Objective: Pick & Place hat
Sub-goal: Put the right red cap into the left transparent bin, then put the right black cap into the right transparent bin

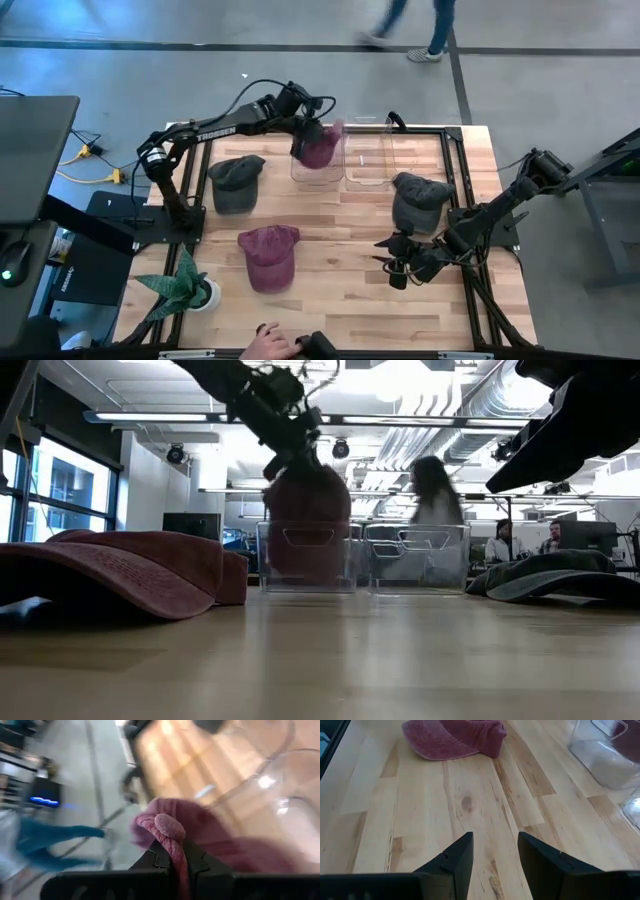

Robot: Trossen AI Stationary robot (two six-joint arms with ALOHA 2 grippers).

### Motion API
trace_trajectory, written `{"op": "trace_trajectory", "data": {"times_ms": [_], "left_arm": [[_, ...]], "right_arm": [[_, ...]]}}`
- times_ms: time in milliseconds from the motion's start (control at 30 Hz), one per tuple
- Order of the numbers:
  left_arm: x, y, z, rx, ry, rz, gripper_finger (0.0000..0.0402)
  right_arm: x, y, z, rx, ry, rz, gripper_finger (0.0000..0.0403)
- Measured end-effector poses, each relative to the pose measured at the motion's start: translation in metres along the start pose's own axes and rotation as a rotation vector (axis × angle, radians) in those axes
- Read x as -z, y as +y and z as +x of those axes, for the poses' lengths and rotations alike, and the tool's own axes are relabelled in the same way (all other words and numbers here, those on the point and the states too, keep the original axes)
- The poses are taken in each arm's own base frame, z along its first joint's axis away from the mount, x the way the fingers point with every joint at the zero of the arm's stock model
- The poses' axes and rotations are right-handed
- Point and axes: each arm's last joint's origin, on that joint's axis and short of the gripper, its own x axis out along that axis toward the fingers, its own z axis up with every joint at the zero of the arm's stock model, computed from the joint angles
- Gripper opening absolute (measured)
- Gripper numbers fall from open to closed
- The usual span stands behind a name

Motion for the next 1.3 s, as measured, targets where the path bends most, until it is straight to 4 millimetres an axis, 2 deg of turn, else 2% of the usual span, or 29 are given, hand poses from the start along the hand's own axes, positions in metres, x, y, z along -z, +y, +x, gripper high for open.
{"op": "trace_trajectory", "data": {"times_ms": [67, 333, 500, 667, 900, 1067, 1133, 1300], "left_arm": [[0.002, -0.003, 0.006, 0.021, -0.003, -0.017, 0.0000], [0.003, -0.003, 0.006, 0.026, 0.003, -0.025, 0.0000], [0.022, 0.008, 0.001, 0.022, -0.005, -0.130, 0.0005], [0.040, 0.017, -0.005, 0.019, -0.025, -0.218, 0.0053], [0.042, 0.026, 0.001, -0.049, -0.090, -0.212, 0.0148], [0.041, 0.035, -0.001, -0.177, -0.046, -0.236, 0.0194], [0.035, 0.036, -0.007, -0.185, -0.048, -0.253, 0.0204], [0.002, 0.049, -0.049, -0.232, -0.010, -0.351, 0.0215]], "right_arm": [[0.000, 0.000, 0.000, 0.001, 0.000, -0.001, 0.0150], [0.000, 0.000, 0.000, 0.001, 0.000, -0.008, 0.0151], [0.000, 0.000, 0.000, 0.001, 0.000, -0.008, 0.0148], [0.000, 0.000, 0.000, 0.001, 0.000, -0.013, 0.0147], [0.000, 0.000, 0.000, -0.002, -0.003, -0.012, 0.0145], [-0.001, 0.001, 0.000, -0.005, -0.009, -0.007, 0.0146], [-0.001, 0.001, 0.000, -0.006, -0.010, -0.007, 0.0145], [-0.002, 0.000, 0.000, 0.013, -0.021, -0.004, 0.0152]]}}
